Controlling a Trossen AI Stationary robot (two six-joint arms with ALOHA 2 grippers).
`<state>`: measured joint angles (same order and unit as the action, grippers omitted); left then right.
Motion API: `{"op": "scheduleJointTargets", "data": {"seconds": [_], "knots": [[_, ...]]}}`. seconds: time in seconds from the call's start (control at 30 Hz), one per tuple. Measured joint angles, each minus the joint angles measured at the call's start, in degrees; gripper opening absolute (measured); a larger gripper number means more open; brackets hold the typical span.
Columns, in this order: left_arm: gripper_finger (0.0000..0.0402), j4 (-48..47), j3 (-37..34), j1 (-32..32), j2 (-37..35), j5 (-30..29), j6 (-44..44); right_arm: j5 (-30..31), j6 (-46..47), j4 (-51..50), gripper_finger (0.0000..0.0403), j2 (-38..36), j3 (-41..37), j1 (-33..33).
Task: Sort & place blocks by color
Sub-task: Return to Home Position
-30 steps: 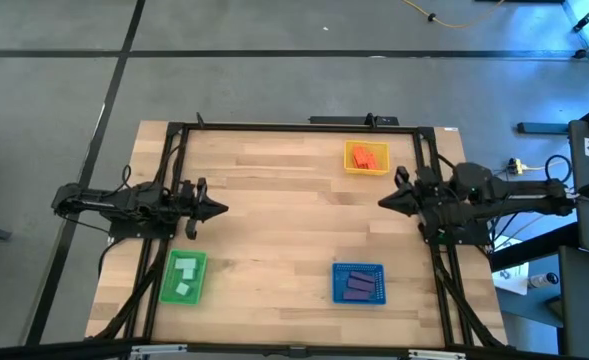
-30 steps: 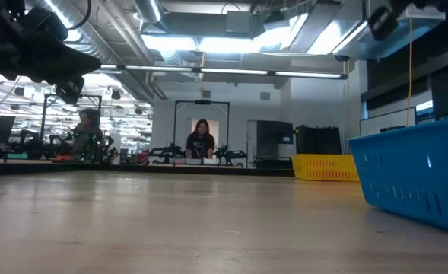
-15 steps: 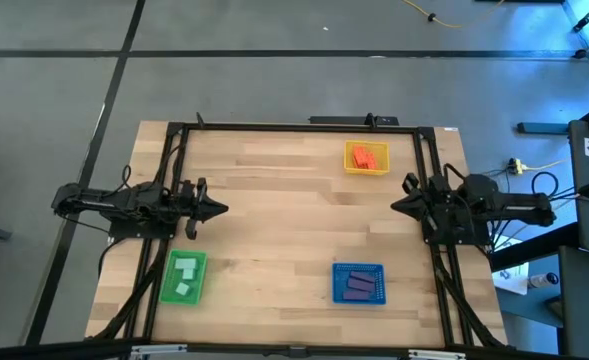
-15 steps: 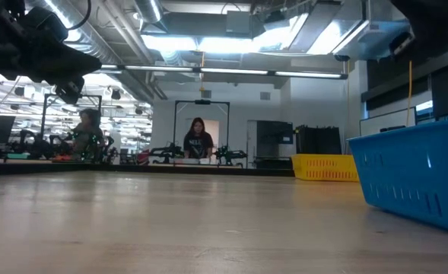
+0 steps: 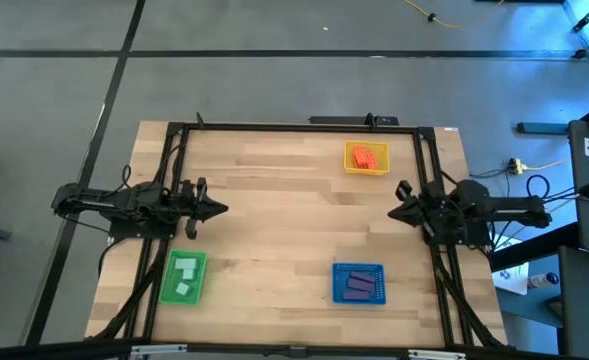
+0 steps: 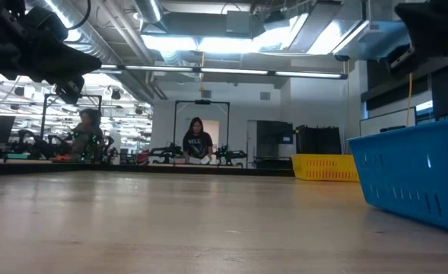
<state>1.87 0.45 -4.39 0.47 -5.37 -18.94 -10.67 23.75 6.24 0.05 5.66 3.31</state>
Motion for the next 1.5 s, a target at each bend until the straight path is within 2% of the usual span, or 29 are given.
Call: {"op": "scheduleJointTargets", "data": {"seconds": [0.13, 0.37, 0.5, 0.83, 1.2, 1.5], "knots": [[0.0014, 0.0, 0.0, 0.0, 0.0, 0.0, 0.0, -0.1, -0.3, 7.1, 0.0, 0.0, -5.2, 0.0], [0.0018, 0.1, 0.0, 0.0, 0.0, 0.1, 0.0, -1.1, -9.7, -3.6, 0.0, 0.1, -5.1, 0.0], [0.0012, 0.1, 0.0, 0.0, 0.0, 0.1, 0.0, 0.3, -13.5, -4.2, 0.0, 1.1, -4.9, 0.0], [0.0003, 0.3, 0.0, 0.0, 0.0, 0.1, 0.0, 1.1, -13.5, -4.2, 0.0022, 1.4, -4.9, 0.0], [0.0019, 0.3, 0.0, 0.0, 0.0, 0.1, 0.0, 1.1, -13.5, -4.2, 0.002, 1.4, -4.9, 0.0], [0.0008, 0.2, 0.0, 0.0, 0.0, 0.1, 0.0, 1.0, -13.6, -4.2, 0.002, 1.4, -4.9, 0.0]]}}
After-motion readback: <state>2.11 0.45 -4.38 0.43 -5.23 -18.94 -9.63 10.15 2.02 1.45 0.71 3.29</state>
